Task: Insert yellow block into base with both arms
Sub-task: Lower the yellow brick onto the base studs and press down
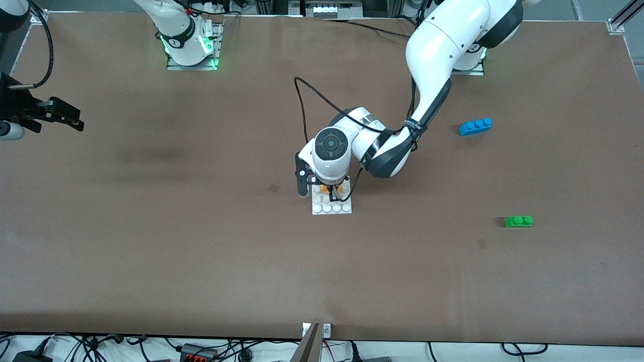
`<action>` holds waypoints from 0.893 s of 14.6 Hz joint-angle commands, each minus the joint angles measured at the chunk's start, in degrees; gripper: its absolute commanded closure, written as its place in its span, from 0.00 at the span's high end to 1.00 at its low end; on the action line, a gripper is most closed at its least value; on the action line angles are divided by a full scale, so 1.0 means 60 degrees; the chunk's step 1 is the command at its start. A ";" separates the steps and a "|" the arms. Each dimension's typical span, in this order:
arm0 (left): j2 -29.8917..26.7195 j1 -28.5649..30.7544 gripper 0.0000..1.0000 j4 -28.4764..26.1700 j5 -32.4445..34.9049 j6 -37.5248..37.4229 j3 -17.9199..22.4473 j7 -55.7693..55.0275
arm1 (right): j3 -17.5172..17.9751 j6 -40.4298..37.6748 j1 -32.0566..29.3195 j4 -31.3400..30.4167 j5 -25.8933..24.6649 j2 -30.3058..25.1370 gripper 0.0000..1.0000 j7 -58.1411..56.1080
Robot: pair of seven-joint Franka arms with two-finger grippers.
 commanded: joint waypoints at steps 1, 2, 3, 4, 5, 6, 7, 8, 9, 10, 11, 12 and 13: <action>0.0097 -0.0014 0.01 0.0239 0.0303 -0.0055 0.0014 0.0184 | -0.0120 -0.0143 0.0145 0.0135 -0.0021 0.0063 1.00 0.0169; 0.0126 0.0001 0.01 0.0239 0.0303 -0.0040 0.0014 0.0198 | -0.0120 -0.0143 0.0159 0.0135 -0.0006 0.0063 1.00 0.0169; 0.0141 0.0001 0.01 0.0225 0.0303 -0.0026 0.0014 0.0199 | -0.0105 -0.0158 0.0174 0.0135 0.0008 0.0049 1.00 0.0169; 0.0141 0.0001 0.01 0.0210 0.0303 -0.0025 0.0014 0.0213 | -0.0105 -0.0158 0.0203 0.0135 0.0009 0.0049 1.00 0.0155; 0.0141 0.0015 0.01 0.0138 0.0303 -0.0025 0.0014 0.0213 | -0.0105 -0.0158 0.0218 0.0135 0.0009 0.0034 1.00 0.0155; 0.0141 0.0030 0.01 0.0093 0.0303 -0.0011 0.0014 0.0213 | -0.0091 -0.0231 0.0218 0.0135 0.0009 0.0049 1.00 0.0155; 0.0141 0.0030 0.01 0.0093 0.0317 0.0004 0.0014 0.0213 | -0.0091 -0.0318 0.0218 0.0135 0.0009 0.0034 1.00 0.0155; 0.0141 0.0045 0.01 0.0064 0.0332 0.0323 0.0014 0.0213 | -0.0091 -0.0319 0.0218 0.0121 0.0009 0.0019 1.00 0.0155; 0.0127 0.0132 0.01 -0.0067 0.0332 0.0602 0.0014 0.0213 | -0.0091 -0.0319 0.0218 0.0135 0.0009 0.0019 1.00 0.0155; 0.0127 0.0147 0.01 -0.0170 0.0347 0.0648 0.0014 0.0213 | -0.0076 -0.0319 0.0218 0.0135 0.0009 0.0019 1.00 0.0155; 0.0112 0.0147 0.01 -0.0171 0.0332 0.0648 0.0043 0.0213 | -0.0076 -0.0319 0.0218 0.0135 0.0023 0.0005 1.00 0.0155; 0.0112 0.0147 0.01 -0.0171 0.0332 0.0648 0.0015 0.0199 | -0.0091 -0.0319 0.0218 0.0135 0.0023 0.0019 1.00 0.0155; 0.0112 0.0133 0.01 -0.0171 0.0332 0.0648 0.0014 0.0199 | -0.0091 -0.0319 0.0218 0.0135 0.0023 0.0019 1.00 0.0155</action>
